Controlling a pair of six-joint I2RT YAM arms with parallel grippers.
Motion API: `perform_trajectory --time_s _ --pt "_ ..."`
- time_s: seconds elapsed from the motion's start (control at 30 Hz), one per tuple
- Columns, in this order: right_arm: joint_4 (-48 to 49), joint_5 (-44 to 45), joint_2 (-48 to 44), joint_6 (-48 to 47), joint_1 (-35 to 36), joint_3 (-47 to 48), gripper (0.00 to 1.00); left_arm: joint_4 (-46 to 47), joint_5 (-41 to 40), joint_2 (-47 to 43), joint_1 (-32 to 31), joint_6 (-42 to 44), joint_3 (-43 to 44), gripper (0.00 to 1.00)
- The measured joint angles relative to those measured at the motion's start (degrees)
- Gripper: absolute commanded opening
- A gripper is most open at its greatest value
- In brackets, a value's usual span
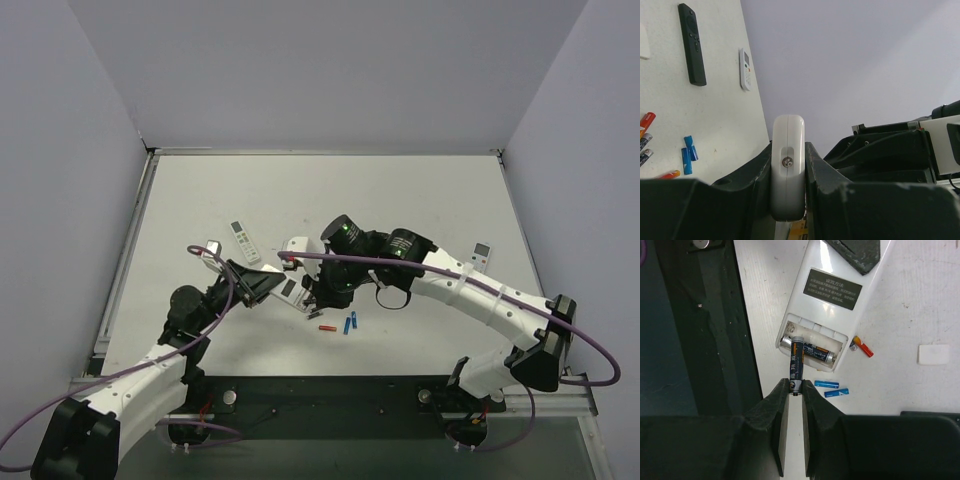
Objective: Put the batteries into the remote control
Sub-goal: Load the battery into the remote control.
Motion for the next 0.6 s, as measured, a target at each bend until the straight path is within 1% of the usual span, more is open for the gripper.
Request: perform_trajectory --time_s 0.3,0.4,0.53,0.6 --pt "-5.51 -1.07 4.22 -3.10 0.00 5.01 0.03 2.25 2.75 1.62 0.00 1.29 1.03 0.00" --pt "-7.02 -1.16 5.05 -4.02 0.00 6.75 0.06 3.08 3.65 2.01 0.00 1.55 1.55 0.00" --pt "-9.14 -1.16 6.36 -4.94 0.00 8.63 0.07 3.69 4.55 2.21 0.00 2.25 1.77 0.00" --pt "-10.23 -1.16 7.10 -5.33 0.00 9.68 0.11 3.74 4.81 2.25 0.00 2.40 1.77 0.00"
